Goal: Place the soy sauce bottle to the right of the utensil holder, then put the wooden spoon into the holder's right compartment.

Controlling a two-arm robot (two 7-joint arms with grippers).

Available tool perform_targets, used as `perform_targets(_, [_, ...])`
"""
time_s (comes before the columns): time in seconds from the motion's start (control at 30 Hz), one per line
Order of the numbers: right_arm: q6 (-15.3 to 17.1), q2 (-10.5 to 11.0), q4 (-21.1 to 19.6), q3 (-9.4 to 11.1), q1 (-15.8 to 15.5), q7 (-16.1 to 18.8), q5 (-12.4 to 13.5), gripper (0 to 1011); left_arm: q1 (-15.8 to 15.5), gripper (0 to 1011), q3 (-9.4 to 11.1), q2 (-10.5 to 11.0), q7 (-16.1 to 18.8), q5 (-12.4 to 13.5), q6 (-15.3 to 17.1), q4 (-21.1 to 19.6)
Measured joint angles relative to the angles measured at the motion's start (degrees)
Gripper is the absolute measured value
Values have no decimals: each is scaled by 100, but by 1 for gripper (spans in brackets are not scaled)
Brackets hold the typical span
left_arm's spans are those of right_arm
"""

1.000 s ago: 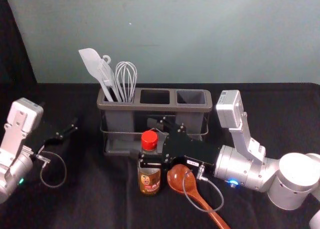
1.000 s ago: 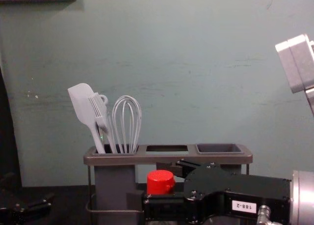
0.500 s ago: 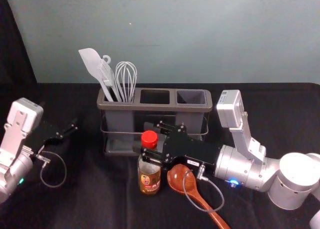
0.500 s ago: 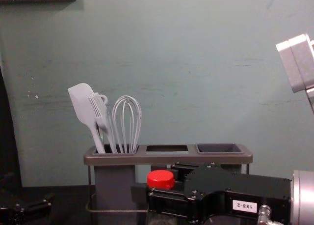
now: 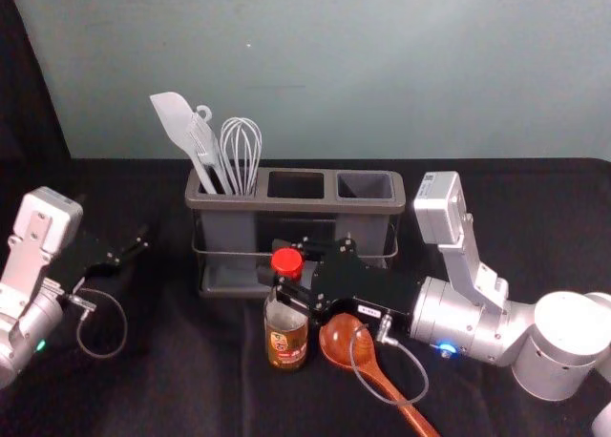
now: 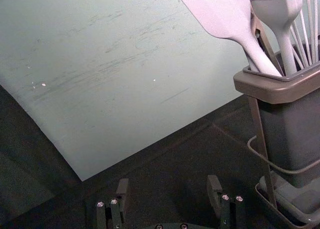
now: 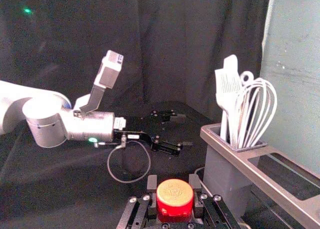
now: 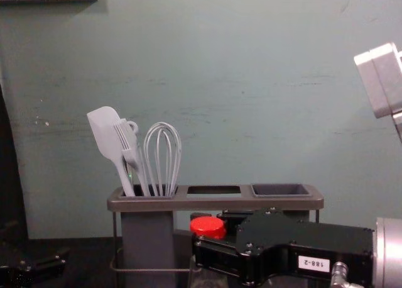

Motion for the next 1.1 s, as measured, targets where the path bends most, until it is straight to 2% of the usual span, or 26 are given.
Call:
perform_targets(0.3, [21,136,-408,93,-161,-116,-34,382,0,1012,0,0,0,0,0,0])
perform_targets(0.47, [100,311,-796,225,-345,-256,-25,381,0,1011,0,0,0,0,0,0])
perform_targets(0.53, [151,472,-1067,360,-510,-353,10,382,0,1011,0,0,0,0,0,0])
perform_targets(0.57, [151,472,-1067,360,-510,-353,10,382,0,1011,0,0,0,0,0,0])
perform_targets(0.73, [138,830,-1561,718,-926,-550,98,381,0,1011,0,0,0,0,0,0])
perform_targets(0.83, [101,1067,-1806,996,-1231,-681,162,381,0,1011,0,0,0,0,0,0])
perform_targets(0.87, [88,1183,-1912,1149,-1394,-745,194,381,0,1011,0,0,0,0,0,0])
perform_targets(0.9, [88,1183,-1912,1149,-1394,-745,194,381,0,1012,0,0,0,0,0,0])
perform_targets(0.97, [71,1345,-2041,1432,-1677,-865,258,381,0,1011,0,0,0,0,0,0])
perform_targets(1.0, [71,1345,-2041,1432,-1677,-865,258,381,0,1011,0,0,0,0,0,0])
perform_targets(1.1, [74,1473,-2133,1769,-1970,-1003,332,381,0,1012,0,0,0,0,0,0])
